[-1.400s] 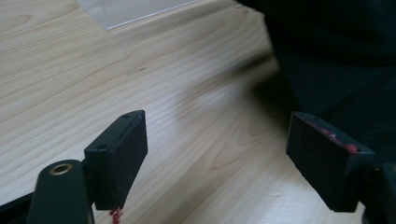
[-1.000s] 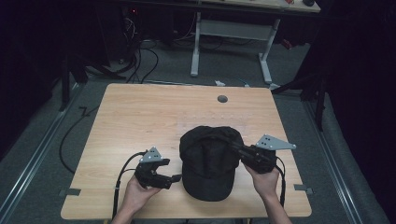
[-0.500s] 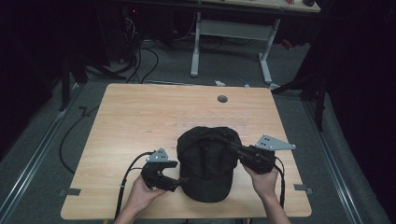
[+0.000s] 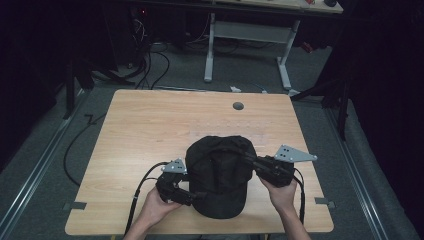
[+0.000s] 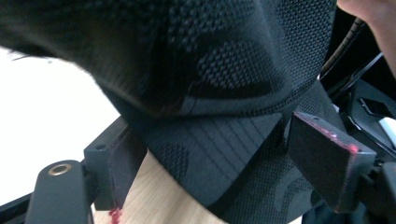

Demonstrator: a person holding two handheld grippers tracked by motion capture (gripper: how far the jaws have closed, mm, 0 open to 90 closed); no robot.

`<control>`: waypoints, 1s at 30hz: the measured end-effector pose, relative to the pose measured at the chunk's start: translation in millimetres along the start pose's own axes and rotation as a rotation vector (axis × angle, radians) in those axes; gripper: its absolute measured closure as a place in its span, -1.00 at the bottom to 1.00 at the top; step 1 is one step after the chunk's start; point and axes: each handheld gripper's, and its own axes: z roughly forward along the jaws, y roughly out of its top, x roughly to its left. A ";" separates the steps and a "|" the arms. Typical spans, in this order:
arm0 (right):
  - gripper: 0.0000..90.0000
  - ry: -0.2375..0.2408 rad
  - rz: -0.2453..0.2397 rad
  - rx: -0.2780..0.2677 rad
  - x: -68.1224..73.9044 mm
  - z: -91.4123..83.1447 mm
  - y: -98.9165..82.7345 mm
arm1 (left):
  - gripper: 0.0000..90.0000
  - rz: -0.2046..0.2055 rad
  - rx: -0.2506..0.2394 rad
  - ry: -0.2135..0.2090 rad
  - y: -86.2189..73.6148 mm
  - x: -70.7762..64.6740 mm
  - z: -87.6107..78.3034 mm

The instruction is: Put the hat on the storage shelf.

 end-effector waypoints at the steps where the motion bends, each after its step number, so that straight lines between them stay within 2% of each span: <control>1: 0.90 0.003 -0.005 -0.003 0.2 0.6 -0.1 | -0.48 0.003 -0.001 -0.006 -0.3 -1.0 -0.4; 10: 0.89 -0.001 -0.014 -0.012 -2.3 -0.5 -0.9 | -0.14 0.017 -0.006 -0.031 -0.2 -5.1 -7.0; 14: 0.89 -0.018 -0.018 -0.008 -4.7 -0.2 -3.2 | 0.08 0.024 -0.013 -0.032 0.5 -5.6 -9.6; 16: 0.88 -0.020 -0.022 -0.008 -4.7 0.3 -3.6 | 0.11 0.029 -0.010 -0.031 0.5 -5.7 -10.2; 20: 0.88 -0.034 -0.031 -0.007 -4.7 1.5 -3.9 | 0.25 0.012 -0.008 -0.045 2.0 -7.7 -13.3; 24: 0.86 -0.041 -0.028 -0.016 -5.8 2.3 -3.6 | 0.37 0.028 0.000 -0.038 2.7 -11.3 -14.3; 29: 0.83 -0.047 -0.034 -0.024 -5.6 0.8 -1.7 | 0.53 0.029 0.009 -0.062 6.4 -15.7 -17.5; 30: 0.81 -0.056 -0.036 -0.023 -5.4 0.5 -0.6 | 0.57 0.026 0.009 -0.077 7.5 -17.7 -18.9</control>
